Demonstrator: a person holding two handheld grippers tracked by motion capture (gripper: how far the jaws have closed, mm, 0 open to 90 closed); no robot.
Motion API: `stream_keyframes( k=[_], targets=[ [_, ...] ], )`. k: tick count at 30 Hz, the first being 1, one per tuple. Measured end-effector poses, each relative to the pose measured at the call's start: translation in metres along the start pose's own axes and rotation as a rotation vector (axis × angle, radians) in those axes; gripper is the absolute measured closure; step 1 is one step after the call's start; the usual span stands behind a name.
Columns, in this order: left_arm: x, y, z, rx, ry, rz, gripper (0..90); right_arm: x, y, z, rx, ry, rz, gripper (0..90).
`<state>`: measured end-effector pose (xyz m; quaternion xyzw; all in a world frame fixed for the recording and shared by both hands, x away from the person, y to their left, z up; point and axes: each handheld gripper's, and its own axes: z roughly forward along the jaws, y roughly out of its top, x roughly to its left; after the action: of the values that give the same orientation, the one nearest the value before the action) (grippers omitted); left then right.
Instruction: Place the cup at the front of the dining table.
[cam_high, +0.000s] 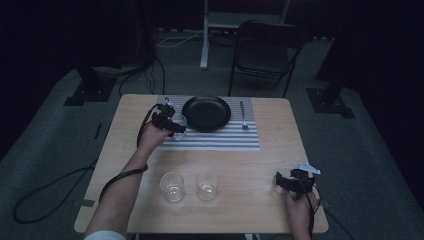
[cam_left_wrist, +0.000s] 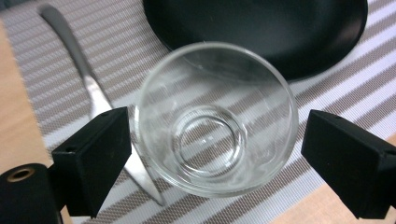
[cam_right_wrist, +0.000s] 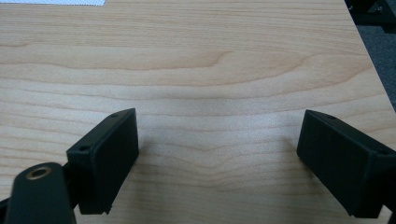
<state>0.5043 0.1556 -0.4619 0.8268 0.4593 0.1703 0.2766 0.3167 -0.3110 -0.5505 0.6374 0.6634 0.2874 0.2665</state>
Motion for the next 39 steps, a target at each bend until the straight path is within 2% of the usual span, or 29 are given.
stream_keyframes(
  k=[2, 4, 10, 14, 18, 28, 31, 33, 34, 39],
  targets=[
    [0.000, -0.001, -0.003, -0.011, -0.031, -0.007, 9.2, 0.000, 0.000, 0.000, 0.000, 0.000, 0.000, 12.3],
    [0.000, -0.004, -0.004, -0.012, -0.034, 0.001, 9.2, 0.000, 0.000, 0.000, 0.000, 0.000, -0.001, 12.3],
    [-0.001, -0.012, -0.011, -0.006, -0.025, 0.027, 9.2, 0.000, 0.000, 0.000, 0.000, 0.000, -0.001, 12.2],
    [0.001, -0.013, -0.018, -0.011, -0.027, 0.018, 9.2, 0.000, 0.000, 0.000, 0.000, 0.000, -0.001, 12.3],
    [0.000, -0.016, -0.024, -0.008, -0.012, 0.032, 9.2, 0.000, 0.000, 0.000, 0.000, 0.000, -0.001, 12.3],
    [0.003, -0.030, -0.033, -0.016, -0.029, 0.009, 9.2, 0.000, 0.000, 0.000, 0.000, 0.000, -0.001, 12.3],
    [0.005, -0.034, -0.035, -0.010, -0.025, 0.015, 9.2, 0.000, 0.000, 0.000, 0.000, 0.000, -0.001, 12.3],
    [0.007, -0.035, -0.037, -0.008, -0.031, 0.014, 9.2, 0.000, 0.000, 0.000, 0.000, 0.000, 0.000, 12.2],
    [0.009, -0.037, -0.039, -0.021, -0.047, -0.002, 9.2, 0.000, 0.000, 0.000, 0.000, 0.000, -0.001, 12.3],
    [0.010, -0.044, -0.041, -0.015, -0.027, 0.010, 9.2, 0.000, 0.000, 0.000, 0.000, 0.000, -0.001, 12.3]
  ],
)
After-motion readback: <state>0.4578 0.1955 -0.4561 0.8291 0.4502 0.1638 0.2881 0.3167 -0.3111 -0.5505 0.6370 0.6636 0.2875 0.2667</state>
